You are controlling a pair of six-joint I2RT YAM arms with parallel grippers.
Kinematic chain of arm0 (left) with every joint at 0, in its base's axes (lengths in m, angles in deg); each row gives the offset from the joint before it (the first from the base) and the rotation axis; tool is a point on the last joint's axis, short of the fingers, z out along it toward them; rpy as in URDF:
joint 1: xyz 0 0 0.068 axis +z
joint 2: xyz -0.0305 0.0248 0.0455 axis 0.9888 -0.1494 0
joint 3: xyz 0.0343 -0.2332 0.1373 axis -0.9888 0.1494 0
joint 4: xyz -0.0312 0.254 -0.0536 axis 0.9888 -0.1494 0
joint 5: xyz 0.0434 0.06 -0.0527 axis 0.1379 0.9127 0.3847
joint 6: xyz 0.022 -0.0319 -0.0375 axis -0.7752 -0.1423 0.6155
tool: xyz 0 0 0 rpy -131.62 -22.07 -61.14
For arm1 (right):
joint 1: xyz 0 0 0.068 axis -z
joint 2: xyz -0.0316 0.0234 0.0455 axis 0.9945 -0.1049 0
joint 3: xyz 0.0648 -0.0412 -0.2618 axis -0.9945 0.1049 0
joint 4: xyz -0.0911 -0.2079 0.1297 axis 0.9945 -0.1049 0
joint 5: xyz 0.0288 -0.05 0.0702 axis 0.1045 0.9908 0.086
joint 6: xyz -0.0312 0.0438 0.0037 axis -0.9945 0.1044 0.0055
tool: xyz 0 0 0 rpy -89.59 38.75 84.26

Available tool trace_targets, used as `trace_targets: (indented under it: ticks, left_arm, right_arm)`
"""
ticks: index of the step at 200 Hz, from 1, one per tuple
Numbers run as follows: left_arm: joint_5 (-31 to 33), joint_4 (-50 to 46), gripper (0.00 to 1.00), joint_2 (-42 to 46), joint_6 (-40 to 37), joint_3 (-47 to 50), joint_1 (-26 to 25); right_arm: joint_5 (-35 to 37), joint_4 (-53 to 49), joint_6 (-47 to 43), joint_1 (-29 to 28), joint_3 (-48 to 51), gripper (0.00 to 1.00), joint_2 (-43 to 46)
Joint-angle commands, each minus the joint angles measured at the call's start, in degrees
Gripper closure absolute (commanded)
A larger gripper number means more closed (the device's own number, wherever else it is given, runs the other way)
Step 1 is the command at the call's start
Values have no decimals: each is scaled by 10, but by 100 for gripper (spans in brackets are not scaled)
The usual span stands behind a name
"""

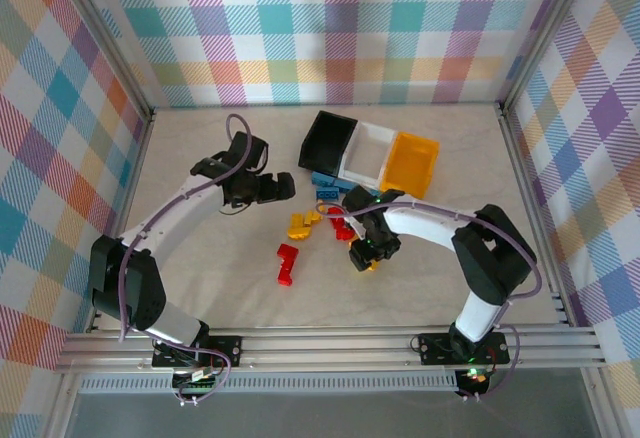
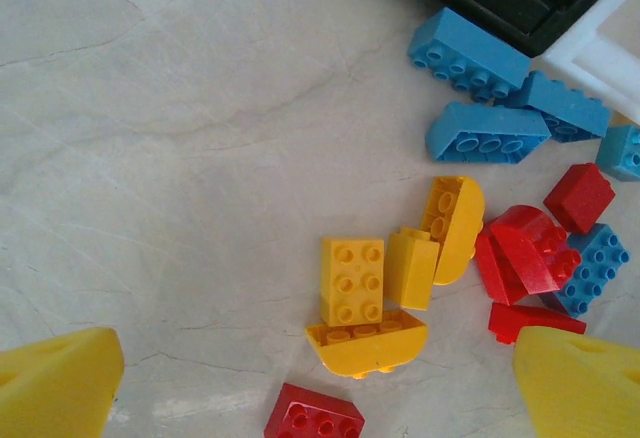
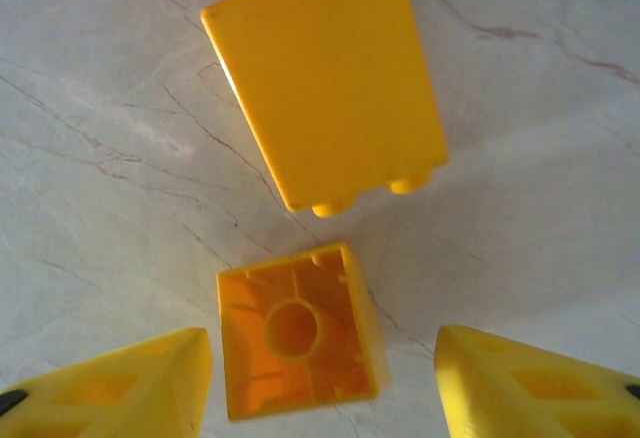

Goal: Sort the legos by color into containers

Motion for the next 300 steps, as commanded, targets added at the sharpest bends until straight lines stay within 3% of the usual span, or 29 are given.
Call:
trace_targets:
  ticks: [1,103,166,200,239,300]
  left_arm:
    - [-1,-5,0,12,9,10,11]
    - [-13,2,0,2,-2,12,32]
    - [-4,-20,0,14,-57,-34,40]
    - [-36,-21,0,-1,-67,-57,43]
    - [-56,-28,0,2,-47,-72,42]
    - [-67,-13,0,-1,3,-60,35]
  right_arm:
    - [7,8,-10,-8,-11,41,-19]
    - [31,-30,36,-11,-31,68,-4]
    - [44,-122,139,-5,-110,69,71]
    - [35,-122,131,65,-188,68,70]
    - [3,-74,127,198,-245,68,25]
    - [41,-60,97,262,-391,68,-138]
